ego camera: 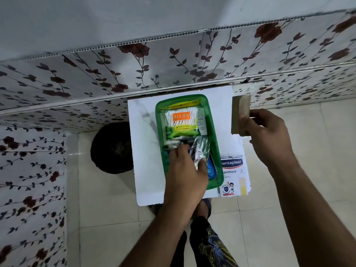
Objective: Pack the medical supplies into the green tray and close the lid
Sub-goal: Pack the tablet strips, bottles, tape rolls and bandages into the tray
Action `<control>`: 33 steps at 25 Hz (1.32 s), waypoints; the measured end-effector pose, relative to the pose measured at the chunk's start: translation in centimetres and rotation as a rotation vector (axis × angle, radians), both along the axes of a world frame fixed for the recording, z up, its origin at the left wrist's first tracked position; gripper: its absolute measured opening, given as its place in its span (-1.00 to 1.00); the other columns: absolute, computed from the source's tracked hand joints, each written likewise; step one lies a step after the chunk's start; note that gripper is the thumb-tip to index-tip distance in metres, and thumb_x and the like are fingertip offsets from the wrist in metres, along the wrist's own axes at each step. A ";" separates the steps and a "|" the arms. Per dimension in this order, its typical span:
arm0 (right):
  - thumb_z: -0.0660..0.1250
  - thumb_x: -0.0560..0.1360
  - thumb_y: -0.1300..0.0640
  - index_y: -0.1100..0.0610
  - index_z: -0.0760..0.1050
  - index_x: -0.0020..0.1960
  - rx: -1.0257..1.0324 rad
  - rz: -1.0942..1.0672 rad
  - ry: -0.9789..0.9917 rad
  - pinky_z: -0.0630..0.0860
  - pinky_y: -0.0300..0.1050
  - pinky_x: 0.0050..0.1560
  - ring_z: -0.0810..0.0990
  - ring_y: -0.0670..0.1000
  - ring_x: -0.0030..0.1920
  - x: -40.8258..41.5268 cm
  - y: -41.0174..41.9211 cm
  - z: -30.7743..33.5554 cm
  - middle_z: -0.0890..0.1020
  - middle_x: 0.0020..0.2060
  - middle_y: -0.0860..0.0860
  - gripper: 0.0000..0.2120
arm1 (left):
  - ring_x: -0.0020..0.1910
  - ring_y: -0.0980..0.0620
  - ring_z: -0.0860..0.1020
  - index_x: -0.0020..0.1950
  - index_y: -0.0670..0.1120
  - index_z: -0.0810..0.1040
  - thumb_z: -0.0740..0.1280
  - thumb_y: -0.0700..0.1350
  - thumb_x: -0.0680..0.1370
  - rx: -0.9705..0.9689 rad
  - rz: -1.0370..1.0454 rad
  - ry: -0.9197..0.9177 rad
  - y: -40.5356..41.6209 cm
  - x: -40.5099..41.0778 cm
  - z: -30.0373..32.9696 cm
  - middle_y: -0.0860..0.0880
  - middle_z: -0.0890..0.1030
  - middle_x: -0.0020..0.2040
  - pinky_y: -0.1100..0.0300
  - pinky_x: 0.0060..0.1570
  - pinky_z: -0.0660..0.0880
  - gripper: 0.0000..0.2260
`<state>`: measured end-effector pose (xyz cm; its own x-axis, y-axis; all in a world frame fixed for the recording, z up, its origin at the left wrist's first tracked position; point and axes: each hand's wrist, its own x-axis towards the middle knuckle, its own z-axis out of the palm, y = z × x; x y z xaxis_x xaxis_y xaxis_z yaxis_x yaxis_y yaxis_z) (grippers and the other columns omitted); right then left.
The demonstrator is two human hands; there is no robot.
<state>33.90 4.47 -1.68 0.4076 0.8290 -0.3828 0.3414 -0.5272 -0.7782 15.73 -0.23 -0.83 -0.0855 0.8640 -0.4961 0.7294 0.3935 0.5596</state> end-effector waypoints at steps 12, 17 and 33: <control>0.27 0.43 -0.12 0.04 0.61 0.10 -0.036 0.054 0.007 0.50 -0.11 -0.13 0.66 0.00 -0.10 -0.6 -1.4 0.4 0.70 -0.10 -0.05 -0.64 | -0.17 -0.15 0.58 0.25 -0.13 0.35 0.37 -0.28 0.45 -0.029 -0.202 0.204 1.2 0.0 -0.7 -0.11 0.59 -0.13 0.12 -0.31 0.37 -0.60; 0.30 0.49 -0.11 0.02 0.60 0.12 -0.058 0.084 -0.058 0.52 -0.14 -0.16 0.66 -0.06 -0.13 -1.3 -1.4 0.9 0.69 -0.11 -0.09 -0.70 | -0.11 -0.16 0.65 0.14 -0.18 0.47 0.36 -0.35 0.45 -0.015 -0.335 0.326 1.8 0.3 -1.4 -0.18 0.67 -0.06 0.10 -0.31 0.43 -0.71; 0.26 0.42 -0.21 -0.06 0.61 -0.05 -0.173 0.180 -0.170 0.39 -0.24 -0.36 0.60 -0.22 -0.34 -4.3 -3.9 2.1 0.69 -0.27 -0.16 -0.71 | -0.45 0.20 0.53 0.17 0.07 0.59 0.39 0.00 0.50 0.318 -0.355 0.048 2.4 -3.2 -1.5 0.05 0.64 -0.35 0.37 -0.40 0.45 -0.76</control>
<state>29.59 0.59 0.40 0.3298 0.8225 -0.4634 0.5590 -0.5657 -0.6062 12.55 2.17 -2.34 0.2264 0.9521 -0.2053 0.8156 -0.0701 0.5744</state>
